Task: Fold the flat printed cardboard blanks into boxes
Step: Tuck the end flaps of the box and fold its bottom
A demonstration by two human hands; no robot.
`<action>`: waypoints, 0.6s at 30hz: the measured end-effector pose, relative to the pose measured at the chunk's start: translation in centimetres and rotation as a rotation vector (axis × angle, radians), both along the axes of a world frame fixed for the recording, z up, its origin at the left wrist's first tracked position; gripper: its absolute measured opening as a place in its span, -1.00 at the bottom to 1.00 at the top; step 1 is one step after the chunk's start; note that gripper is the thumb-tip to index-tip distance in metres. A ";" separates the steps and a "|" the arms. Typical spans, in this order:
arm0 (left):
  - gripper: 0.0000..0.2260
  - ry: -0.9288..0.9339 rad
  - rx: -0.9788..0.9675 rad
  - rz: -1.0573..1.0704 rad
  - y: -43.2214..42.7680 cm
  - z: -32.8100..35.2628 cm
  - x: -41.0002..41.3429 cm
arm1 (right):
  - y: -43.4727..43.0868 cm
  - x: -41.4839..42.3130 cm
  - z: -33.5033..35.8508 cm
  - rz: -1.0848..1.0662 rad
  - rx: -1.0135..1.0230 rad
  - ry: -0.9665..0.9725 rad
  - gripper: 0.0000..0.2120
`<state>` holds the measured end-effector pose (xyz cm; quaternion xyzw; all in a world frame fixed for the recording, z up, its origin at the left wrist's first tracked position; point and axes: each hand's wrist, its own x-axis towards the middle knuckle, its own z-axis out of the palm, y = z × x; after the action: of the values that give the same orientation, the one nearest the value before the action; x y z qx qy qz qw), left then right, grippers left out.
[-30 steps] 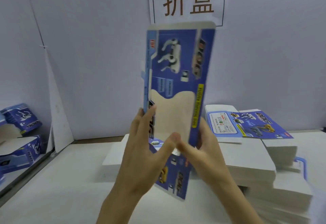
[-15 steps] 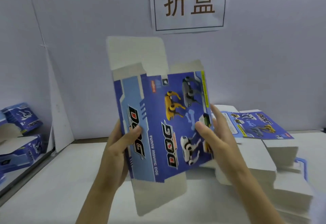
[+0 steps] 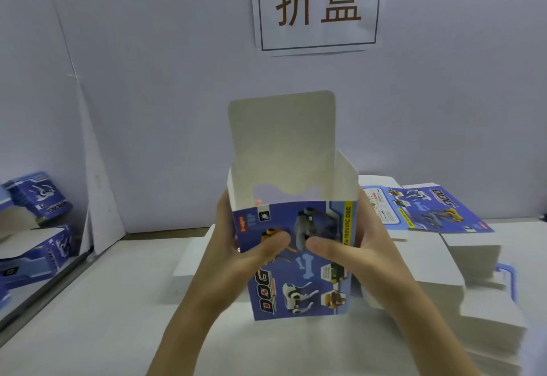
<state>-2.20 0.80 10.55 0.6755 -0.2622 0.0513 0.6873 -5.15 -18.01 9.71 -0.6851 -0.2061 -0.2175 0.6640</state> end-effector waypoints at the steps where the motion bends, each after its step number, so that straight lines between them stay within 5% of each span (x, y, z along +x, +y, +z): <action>1: -0.34 -0.001 -0.001 0.003 0.2 0.0 0.0 | -0.3 0.0 0.0 0.020 0.004 -0.004 -0.14; 7: -0.33 -0.002 -0.004 -0.028 0.3 0.1 -0.3 | 0.1 0.1 1.6 0.107 0.311 -0.070 -0.50; 12: -0.19 0.035 -0.099 -0.166 -0.2 1.4 -1.0 | 0.6 -0.4 0.9 0.135 0.605 0.104 -0.71; 15: -0.42 0.131 -0.234 -0.286 -0.5 2.1 -2.0 | 0.7 -0.6 1.4 0.177 0.617 0.119 -0.73; 18: -0.53 0.264 -0.166 -0.229 -0.5 2.1 -2.6 | 0.8 -0.8 1.6 0.181 0.604 0.095 -0.77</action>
<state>-4.77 0.33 12.64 0.5829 -0.2398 -0.0951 0.7705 -5.97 -17.17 11.35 -0.4452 -0.1612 -0.1767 0.8629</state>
